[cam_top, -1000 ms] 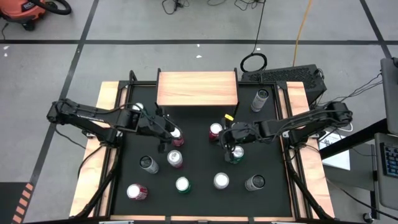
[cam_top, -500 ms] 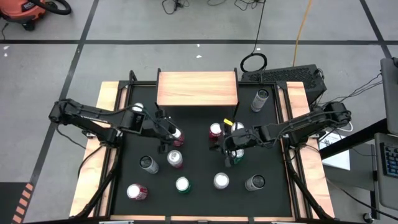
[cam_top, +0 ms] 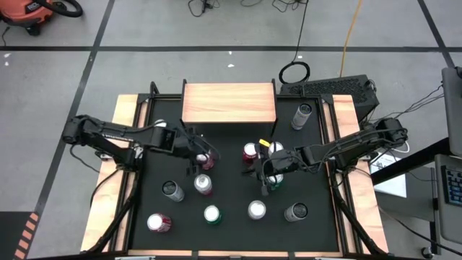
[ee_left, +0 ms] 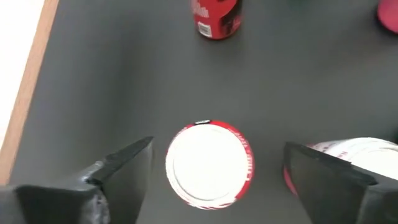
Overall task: Place canned beverage on shelf
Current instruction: Put the top left red soda on the shelf
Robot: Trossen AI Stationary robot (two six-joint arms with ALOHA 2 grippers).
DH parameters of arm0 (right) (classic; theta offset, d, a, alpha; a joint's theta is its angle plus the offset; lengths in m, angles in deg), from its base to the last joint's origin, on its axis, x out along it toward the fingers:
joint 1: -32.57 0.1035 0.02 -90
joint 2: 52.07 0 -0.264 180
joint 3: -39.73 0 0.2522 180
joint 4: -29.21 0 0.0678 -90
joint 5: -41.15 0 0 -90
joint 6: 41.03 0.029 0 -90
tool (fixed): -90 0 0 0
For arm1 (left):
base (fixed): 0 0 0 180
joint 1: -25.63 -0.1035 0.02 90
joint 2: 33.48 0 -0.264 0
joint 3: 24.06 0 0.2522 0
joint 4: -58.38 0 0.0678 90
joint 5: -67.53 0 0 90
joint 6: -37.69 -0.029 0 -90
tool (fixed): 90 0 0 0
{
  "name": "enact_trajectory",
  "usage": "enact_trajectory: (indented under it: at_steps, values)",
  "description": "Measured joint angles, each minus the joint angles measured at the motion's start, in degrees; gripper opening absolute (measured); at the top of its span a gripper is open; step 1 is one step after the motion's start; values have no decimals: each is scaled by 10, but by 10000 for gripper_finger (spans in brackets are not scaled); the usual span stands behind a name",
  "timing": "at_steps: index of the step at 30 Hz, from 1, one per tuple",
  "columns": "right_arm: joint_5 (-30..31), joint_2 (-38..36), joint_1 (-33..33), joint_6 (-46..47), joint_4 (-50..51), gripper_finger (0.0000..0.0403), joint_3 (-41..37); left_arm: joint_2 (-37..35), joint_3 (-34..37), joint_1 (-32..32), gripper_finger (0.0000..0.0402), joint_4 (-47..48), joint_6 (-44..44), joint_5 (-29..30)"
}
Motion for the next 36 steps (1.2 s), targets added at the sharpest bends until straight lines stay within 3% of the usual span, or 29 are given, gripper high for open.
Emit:
enact_trajectory:
  at_steps: [5,36]
  values:
    - [0,0,0,-5,0,0,0,16,0,-9,398,0,-1,0]
    - [-2,0,0,-24,-2,0,0,75,0,-14,390,15,45,-15]
